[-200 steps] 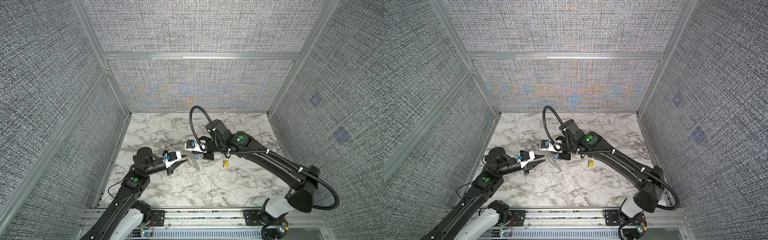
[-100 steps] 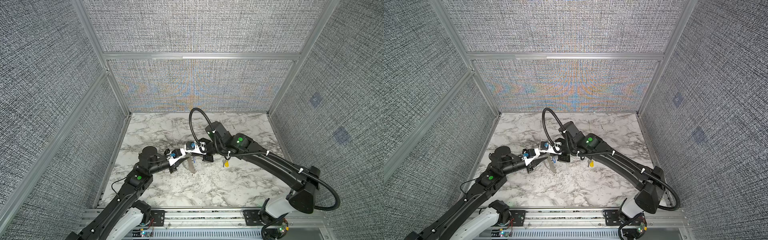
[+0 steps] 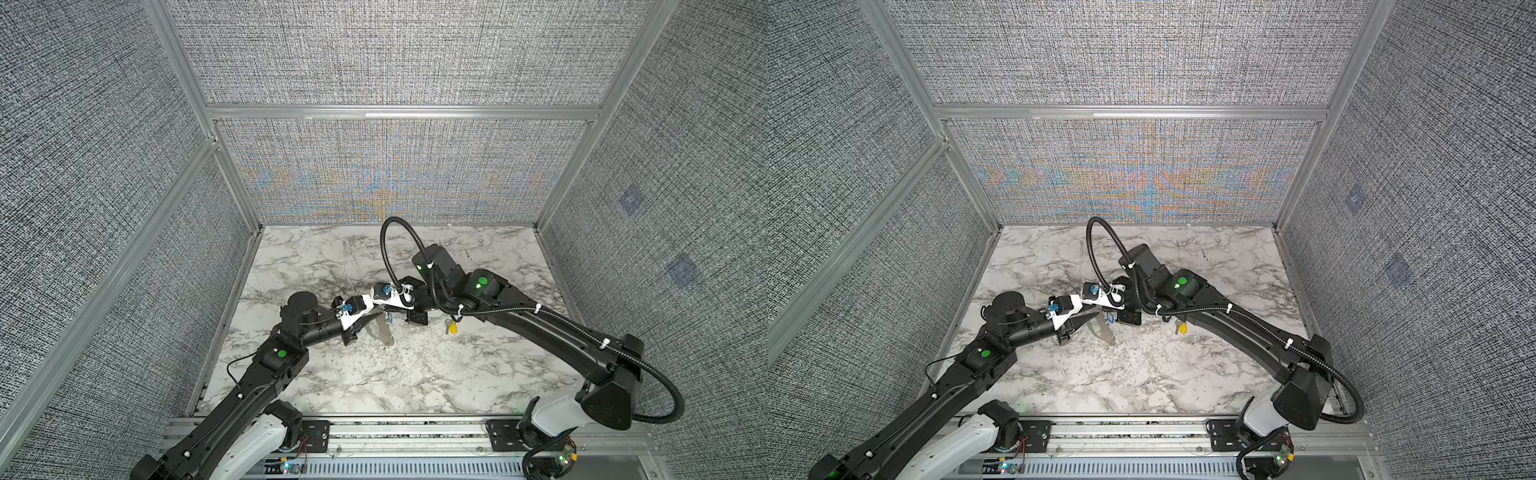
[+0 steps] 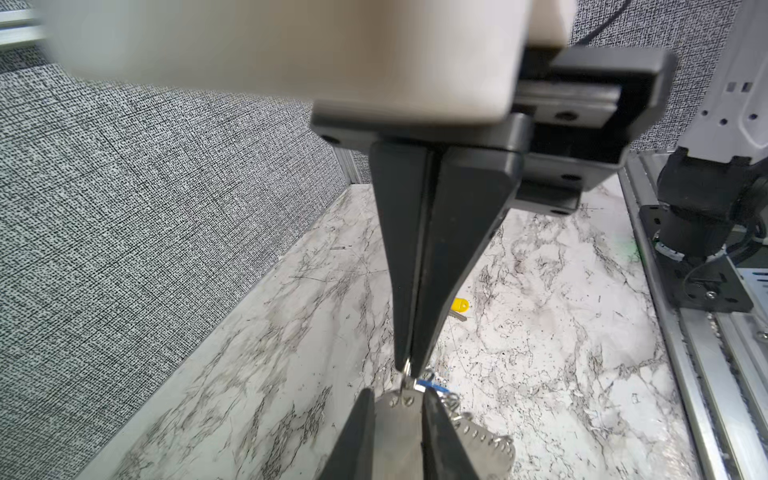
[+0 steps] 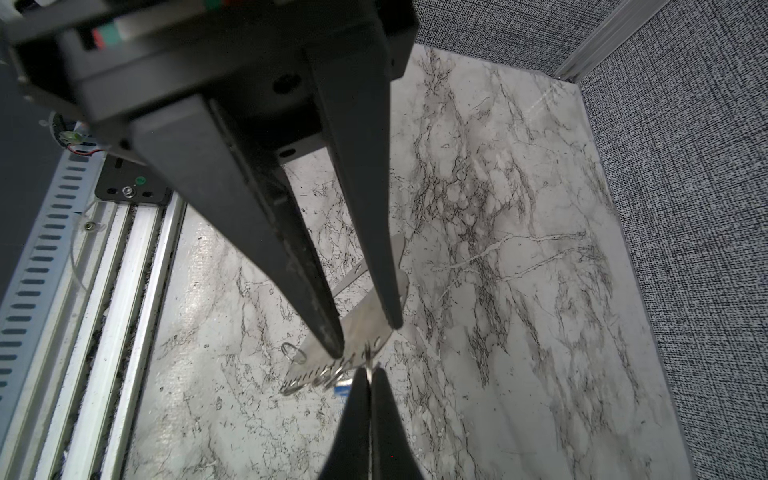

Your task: Remove the keys from the keyring

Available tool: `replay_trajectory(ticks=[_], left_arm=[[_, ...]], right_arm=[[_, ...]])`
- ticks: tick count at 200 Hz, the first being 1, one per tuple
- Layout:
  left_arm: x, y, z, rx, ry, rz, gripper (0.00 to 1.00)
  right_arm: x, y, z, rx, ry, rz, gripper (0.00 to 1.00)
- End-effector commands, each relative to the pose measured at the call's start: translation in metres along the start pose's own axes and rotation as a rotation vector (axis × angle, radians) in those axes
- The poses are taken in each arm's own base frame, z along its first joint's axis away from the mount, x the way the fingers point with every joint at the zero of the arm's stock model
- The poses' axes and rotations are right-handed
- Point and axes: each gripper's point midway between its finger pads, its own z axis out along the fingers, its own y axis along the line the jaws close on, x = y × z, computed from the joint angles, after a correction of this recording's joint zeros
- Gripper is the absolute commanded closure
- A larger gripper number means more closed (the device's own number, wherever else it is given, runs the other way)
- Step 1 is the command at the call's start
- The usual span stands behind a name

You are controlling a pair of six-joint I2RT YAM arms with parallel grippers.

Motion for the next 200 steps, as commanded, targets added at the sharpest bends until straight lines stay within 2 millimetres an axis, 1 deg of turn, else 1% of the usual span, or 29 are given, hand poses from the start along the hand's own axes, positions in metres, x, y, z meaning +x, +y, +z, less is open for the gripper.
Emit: replay_trajectory(ticks=[1,12,32,45,67,123,162,200], left_arm=[[0.000,0.002,0.001,-0.014,0.006,0.007,0.76],[0.001,0.003,-0.001,-0.030,0.011,0.005,0.76],[0.001,0.005,-0.006,-0.063,0.009,0.004,0.72],[0.001,0.005,-0.009,-0.078,0.004,0.001,0.70],[0.008,0.001,-0.011,-0.082,0.008,-0.021,0.69],[0.016,-0.004,-0.007,-0.055,-0.001,-0.071,0.69],[0.010,-0.004,-0.004,-0.044,-0.039,-0.066,0.66],[0.007,-0.010,0.001,0.004,-0.059,-0.062,0.67]], right_arm=[[-0.015,-0.005,-0.001,0.031,-0.057,-0.029,1.00],[-0.011,-0.006,-0.001,0.041,-0.041,-0.025,1.00],[-0.005,-0.008,0.000,0.052,-0.020,-0.005,1.00],[-0.004,-0.008,0.001,0.051,-0.017,0.009,1.00],[-0.005,-0.008,0.000,0.053,-0.021,0.026,1.00],[-0.005,-0.008,-0.003,0.057,-0.021,0.039,1.00],[-0.005,-0.002,-0.003,0.034,-0.029,0.033,1.00],[-0.006,-0.001,-0.004,0.031,-0.026,0.015,1.00]])
